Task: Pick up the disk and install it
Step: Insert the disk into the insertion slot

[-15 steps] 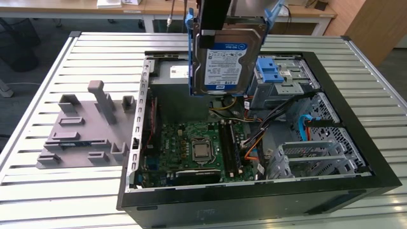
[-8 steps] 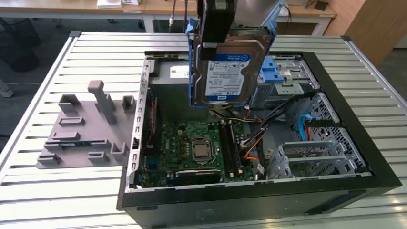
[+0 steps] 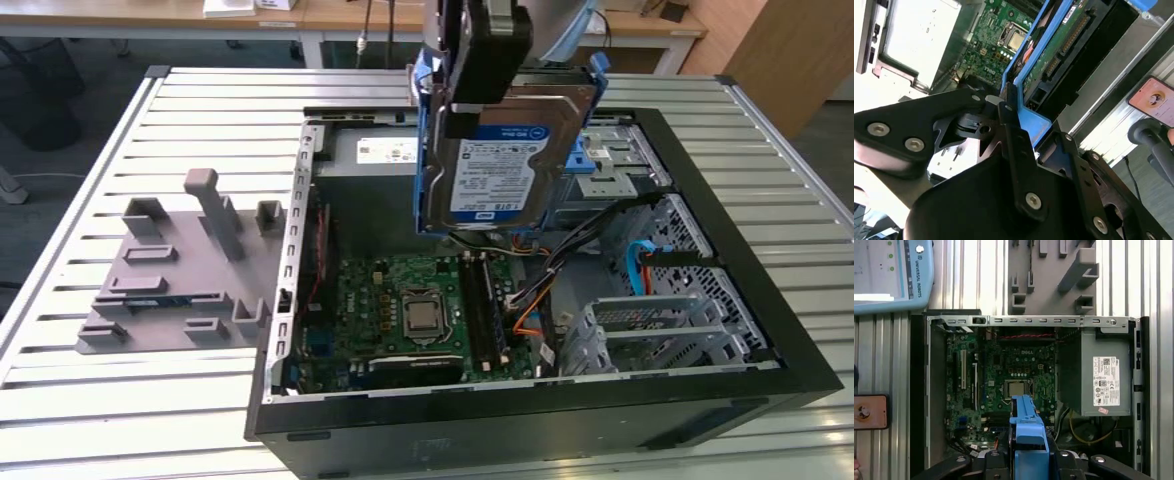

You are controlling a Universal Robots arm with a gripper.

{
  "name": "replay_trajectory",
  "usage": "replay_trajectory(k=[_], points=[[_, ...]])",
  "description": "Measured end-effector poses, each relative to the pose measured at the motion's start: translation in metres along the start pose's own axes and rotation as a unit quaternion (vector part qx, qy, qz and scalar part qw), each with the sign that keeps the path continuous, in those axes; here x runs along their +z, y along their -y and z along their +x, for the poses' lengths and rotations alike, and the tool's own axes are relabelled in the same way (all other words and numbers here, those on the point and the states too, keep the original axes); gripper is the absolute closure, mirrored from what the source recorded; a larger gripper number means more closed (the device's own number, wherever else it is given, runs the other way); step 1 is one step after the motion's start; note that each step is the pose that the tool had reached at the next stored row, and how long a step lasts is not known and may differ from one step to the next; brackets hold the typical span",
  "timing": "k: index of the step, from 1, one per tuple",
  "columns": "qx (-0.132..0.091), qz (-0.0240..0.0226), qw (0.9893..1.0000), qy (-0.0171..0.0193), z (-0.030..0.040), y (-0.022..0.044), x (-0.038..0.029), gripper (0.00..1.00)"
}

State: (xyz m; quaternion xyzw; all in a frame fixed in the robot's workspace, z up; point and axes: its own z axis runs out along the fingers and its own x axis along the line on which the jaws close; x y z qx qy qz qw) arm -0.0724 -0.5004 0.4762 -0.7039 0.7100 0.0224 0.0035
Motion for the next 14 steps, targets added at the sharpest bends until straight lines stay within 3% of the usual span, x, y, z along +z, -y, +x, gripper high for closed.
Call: replay_trajectory(k=[2, 7, 14], points=[[0.0, 0.0, 1.0, 0.0, 0.0003, 0.0037, 0.0002, 0.64], [0.0, 0.0002, 1.0, 0.0, 0.0033, 0.0049, 0.0012, 0.64], [0.0, 0.0003, 1.0, 0.0, 0.0232, 0.006, 0.0029, 0.64]])
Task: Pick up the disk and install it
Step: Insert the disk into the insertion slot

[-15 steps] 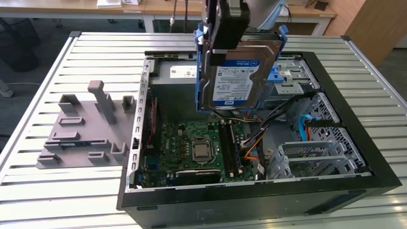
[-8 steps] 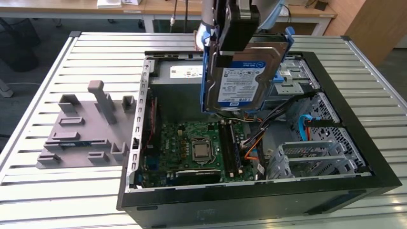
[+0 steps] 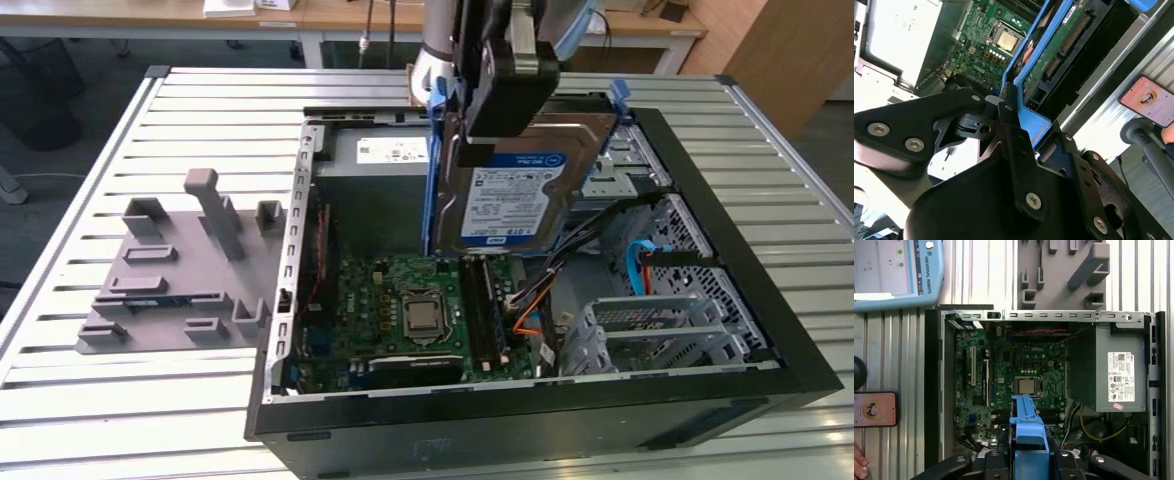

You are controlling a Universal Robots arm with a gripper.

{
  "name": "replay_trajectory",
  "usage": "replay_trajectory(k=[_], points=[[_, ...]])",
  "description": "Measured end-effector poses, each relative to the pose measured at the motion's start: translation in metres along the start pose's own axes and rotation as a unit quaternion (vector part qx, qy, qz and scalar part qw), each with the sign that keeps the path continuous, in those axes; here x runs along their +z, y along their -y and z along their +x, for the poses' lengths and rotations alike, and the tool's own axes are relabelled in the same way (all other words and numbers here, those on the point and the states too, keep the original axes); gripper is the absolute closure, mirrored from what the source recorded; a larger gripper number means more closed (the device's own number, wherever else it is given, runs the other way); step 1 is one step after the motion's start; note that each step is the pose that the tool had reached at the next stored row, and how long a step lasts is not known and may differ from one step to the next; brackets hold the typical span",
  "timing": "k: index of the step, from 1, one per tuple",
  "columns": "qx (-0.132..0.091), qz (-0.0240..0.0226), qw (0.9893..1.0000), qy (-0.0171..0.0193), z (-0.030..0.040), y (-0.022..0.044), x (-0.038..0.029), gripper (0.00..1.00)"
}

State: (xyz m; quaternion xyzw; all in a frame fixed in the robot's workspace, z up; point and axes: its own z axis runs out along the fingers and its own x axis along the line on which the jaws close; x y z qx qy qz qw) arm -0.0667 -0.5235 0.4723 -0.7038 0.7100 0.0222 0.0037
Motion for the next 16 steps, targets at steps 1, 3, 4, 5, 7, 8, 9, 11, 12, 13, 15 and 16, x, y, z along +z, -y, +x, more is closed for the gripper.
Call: replay_trajectory(k=[1, 3, 4, 5, 7, 8, 9, 11, 12, 13, 15, 16], points=[[0.0, 0.0, 1.0, 0.0001, 0.0018, 0.0007, 0.0002, 0.64], [0.0, 0.0, 1.0, 0.0001, 0.0032, 0.0038, 0.0007, 0.64], [0.0, 0.0, 1.0, 0.0001, 0.0033, 0.0068, 0.0009, 0.64], [0.0, 0.0, 1.0, -0.0001, 0.0033, 0.0101, 0.0009, 0.64], [0.0, 0.0, 1.0, 0.0001, 0.0034, 0.0176, 0.0013, 0.64], [0.0, 0.0, 1.0, 0.0, 0.0033, 0.0215, 0.0013, 0.64], [0.0, 0.0, 1.0, 0.0, 0.0033, 0.0249, 0.0014, 0.64], [0.0, 0.0, 1.0, 0.0001, 0.0033, 0.0307, 0.0017, 0.64], [0.0, 0.0, 1.0, 0.0, 0.0034, 0.0319, 0.0017, 0.64], [0.0, 0.0, 1.0, -0.0001, 0.0037, 0.0325, 0.0016, 0.64], [0.0, 0.0, 1.0, 0.0, 0.0062, 0.0329, 0.0018, 0.64], [0.0, 0.0, 1.0, -0.0001, 0.0086, 0.0329, 0.0018, 0.64]])
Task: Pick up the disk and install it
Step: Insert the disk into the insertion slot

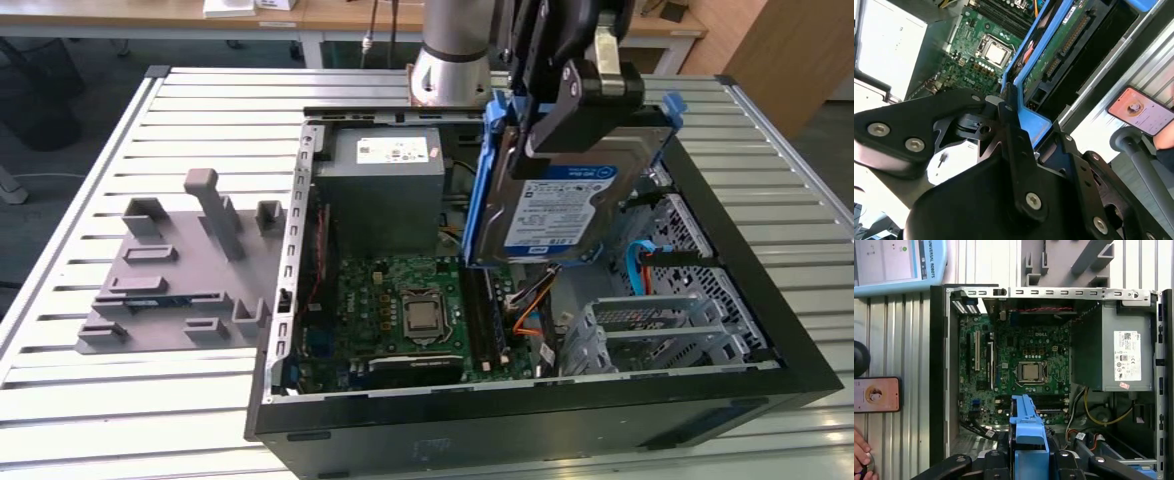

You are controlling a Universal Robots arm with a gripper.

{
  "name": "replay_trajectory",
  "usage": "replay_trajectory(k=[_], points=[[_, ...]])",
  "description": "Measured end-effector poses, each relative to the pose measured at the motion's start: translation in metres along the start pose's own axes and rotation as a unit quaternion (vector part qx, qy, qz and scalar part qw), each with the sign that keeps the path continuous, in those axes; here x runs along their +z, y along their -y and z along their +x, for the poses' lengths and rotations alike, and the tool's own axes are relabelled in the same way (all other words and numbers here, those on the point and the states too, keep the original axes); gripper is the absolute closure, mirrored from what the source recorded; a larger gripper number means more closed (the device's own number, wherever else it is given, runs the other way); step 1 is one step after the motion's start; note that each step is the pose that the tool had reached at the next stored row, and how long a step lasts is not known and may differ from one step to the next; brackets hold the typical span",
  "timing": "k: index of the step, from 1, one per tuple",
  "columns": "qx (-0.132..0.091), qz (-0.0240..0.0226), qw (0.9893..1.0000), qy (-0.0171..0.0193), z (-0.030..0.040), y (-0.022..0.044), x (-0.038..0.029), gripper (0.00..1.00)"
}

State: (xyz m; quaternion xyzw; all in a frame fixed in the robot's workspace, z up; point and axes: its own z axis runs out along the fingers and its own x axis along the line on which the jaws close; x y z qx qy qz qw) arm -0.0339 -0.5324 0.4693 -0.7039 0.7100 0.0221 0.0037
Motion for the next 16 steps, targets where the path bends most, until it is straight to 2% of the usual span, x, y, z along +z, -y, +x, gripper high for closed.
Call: replay_trajectory(k=[6, 8, 11, 16], points=[[0.0, 0.0, 1.0, 0.0001, 0.0237, 0.0003, 0.0009, 0.64], [0.0, 0.0, 1.0, 0.0, 0.0295, 0.0005, 0.001, 0.64], [0.0, 0.0, 1.0, 0.0002, 0.0321, 0.0034, 0.0018, 0.64], [0.0, 0.0, 1.0, 0.0001, 0.0322, 0.0185, 0.0033, 0.64]])
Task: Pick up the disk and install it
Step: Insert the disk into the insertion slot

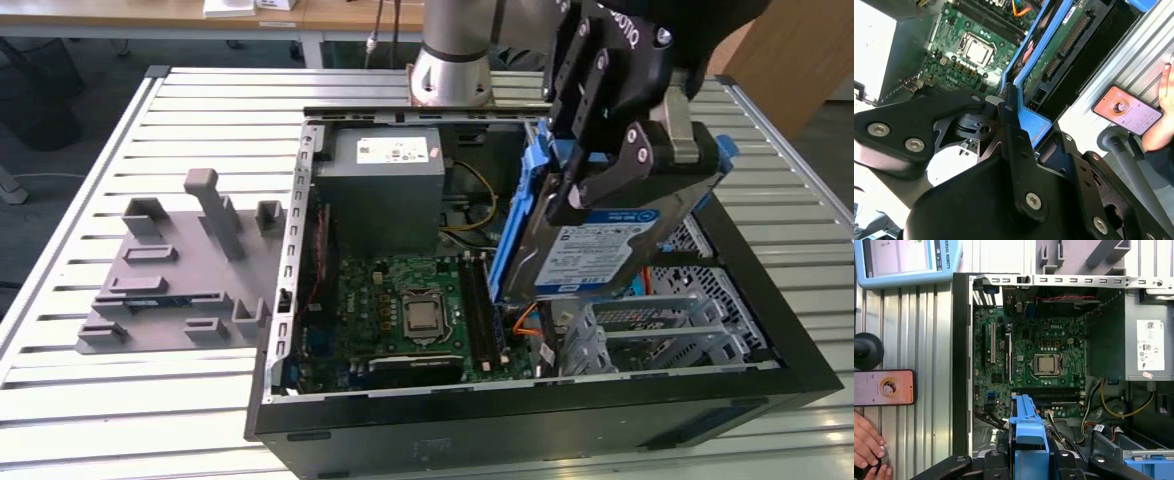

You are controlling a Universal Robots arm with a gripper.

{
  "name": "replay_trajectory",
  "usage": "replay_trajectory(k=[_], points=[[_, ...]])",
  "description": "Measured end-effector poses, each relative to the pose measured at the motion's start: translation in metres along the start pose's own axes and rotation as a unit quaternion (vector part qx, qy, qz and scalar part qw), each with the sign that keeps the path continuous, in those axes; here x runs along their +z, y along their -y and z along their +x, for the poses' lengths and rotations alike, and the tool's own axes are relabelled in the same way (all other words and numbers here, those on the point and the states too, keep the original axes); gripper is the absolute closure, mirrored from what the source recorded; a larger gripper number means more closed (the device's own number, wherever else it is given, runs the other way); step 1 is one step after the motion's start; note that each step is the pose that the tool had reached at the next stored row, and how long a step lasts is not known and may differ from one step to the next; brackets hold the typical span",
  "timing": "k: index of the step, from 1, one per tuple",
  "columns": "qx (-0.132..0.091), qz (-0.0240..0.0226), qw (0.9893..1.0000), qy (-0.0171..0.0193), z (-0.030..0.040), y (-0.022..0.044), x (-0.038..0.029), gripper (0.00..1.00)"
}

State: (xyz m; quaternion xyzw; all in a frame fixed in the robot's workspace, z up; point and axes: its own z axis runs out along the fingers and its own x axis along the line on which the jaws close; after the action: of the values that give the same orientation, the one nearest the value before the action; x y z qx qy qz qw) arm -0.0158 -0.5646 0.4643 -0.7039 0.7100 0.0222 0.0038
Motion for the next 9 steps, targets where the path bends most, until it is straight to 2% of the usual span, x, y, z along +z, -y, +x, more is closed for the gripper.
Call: replay_trajectory(k=[7, 9], points=[[0.0, 0.0, 1.0, 0.0, 0.0076, 0.006, 0.0025, 0.64], [0.0, 0.0, 1.0, 0.0, 0.0079, 0.0113, 0.0026, 0.64]])
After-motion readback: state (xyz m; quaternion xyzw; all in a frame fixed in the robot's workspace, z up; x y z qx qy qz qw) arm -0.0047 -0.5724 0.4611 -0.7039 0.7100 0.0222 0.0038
